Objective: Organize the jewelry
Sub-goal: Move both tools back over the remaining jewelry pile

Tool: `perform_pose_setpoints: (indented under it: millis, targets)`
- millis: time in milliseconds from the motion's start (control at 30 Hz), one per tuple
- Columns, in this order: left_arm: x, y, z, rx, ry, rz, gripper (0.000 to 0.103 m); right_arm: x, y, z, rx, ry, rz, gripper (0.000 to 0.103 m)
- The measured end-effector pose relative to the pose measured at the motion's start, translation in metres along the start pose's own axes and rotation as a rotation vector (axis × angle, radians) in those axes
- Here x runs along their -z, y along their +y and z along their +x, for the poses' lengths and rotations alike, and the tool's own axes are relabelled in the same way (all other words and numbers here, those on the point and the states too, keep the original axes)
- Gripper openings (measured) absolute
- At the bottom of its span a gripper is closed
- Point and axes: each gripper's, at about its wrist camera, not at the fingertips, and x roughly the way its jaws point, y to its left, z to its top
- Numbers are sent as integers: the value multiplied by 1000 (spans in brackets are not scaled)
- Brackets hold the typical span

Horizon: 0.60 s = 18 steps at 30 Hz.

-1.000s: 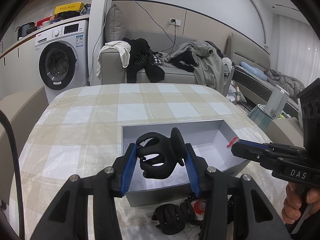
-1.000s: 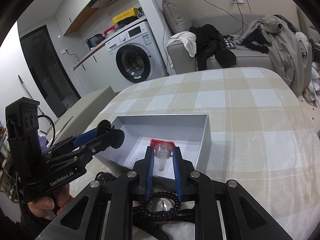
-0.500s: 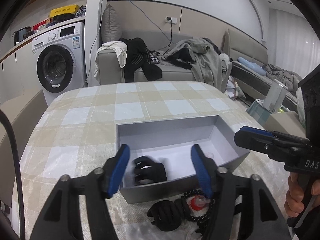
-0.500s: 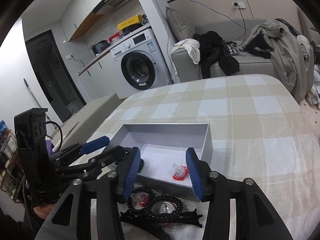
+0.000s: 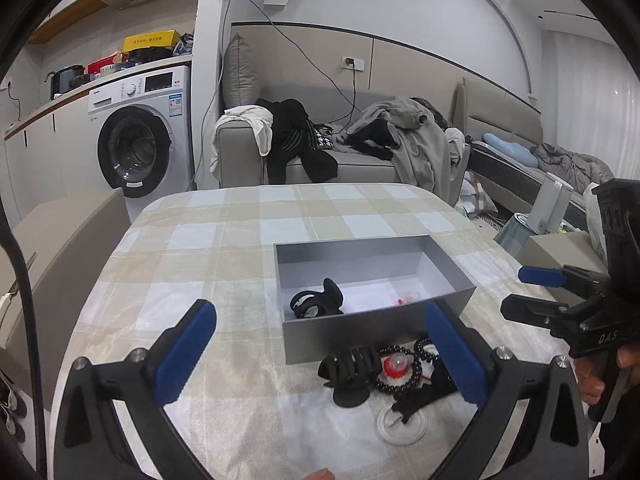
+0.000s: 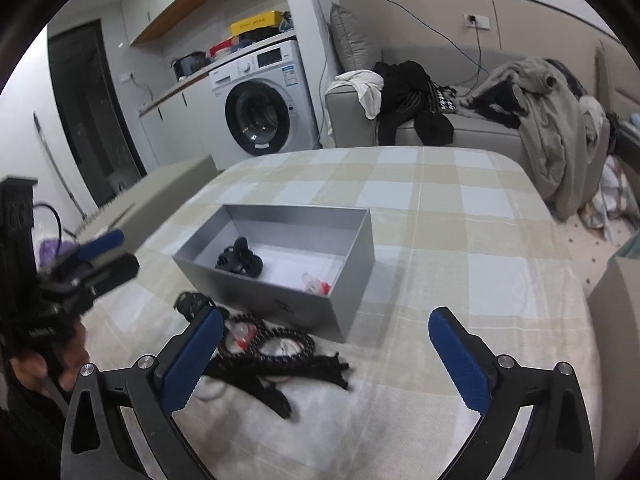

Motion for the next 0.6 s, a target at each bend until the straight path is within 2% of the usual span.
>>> perform_pose_setpoints:
  millis: [100,300,600]
  targets:
    - [2,0,3,6,13,2,102,1,4,2,14,13,-40,103]
    - [6,-3,10,9,43,19,102,7,10,5,-32,46,-71,103]
    - [15,-11,8,-4,76,56,102,18,19,25,-110,160,-96,97]
